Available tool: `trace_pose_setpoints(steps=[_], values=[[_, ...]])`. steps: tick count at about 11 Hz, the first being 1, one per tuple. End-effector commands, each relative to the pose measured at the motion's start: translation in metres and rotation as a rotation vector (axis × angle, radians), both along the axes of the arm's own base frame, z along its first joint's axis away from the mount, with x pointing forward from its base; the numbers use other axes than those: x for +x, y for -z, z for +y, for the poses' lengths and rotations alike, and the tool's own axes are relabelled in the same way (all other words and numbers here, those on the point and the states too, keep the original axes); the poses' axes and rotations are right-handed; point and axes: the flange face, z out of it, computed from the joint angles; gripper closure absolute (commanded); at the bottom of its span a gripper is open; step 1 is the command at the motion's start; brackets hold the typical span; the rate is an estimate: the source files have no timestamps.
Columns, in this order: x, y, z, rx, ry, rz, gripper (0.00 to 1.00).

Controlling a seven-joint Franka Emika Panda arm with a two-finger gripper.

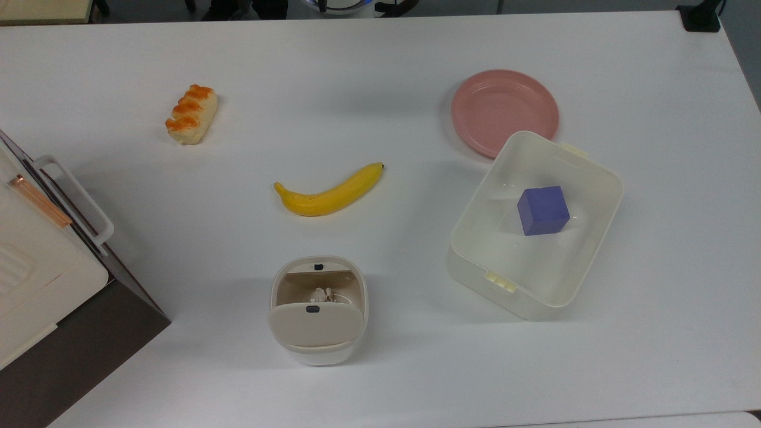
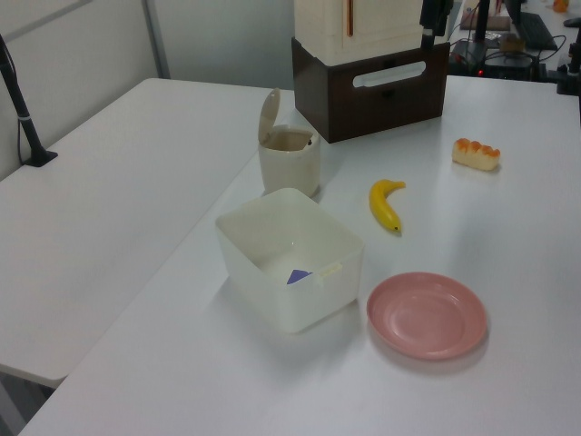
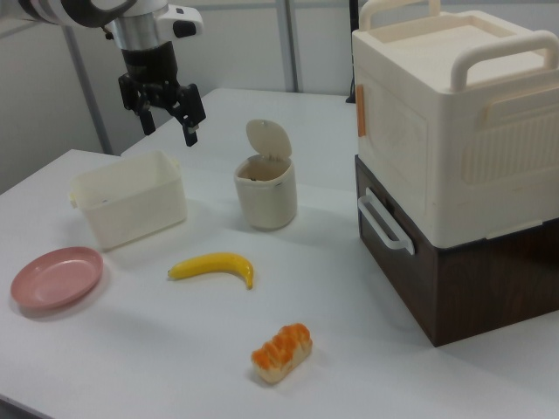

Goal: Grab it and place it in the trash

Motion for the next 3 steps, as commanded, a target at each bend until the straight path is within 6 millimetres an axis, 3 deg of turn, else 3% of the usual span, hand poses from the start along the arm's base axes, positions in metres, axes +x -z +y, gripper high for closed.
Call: trace_pose_setpoints(steps=[1,3], values=[[-0.0045,0.0027,0.0013,-0.018,0.029,0.023,0.00],[-0.0036,0.0036,-0.0032,-0.018,0.036,0.023,0.00]])
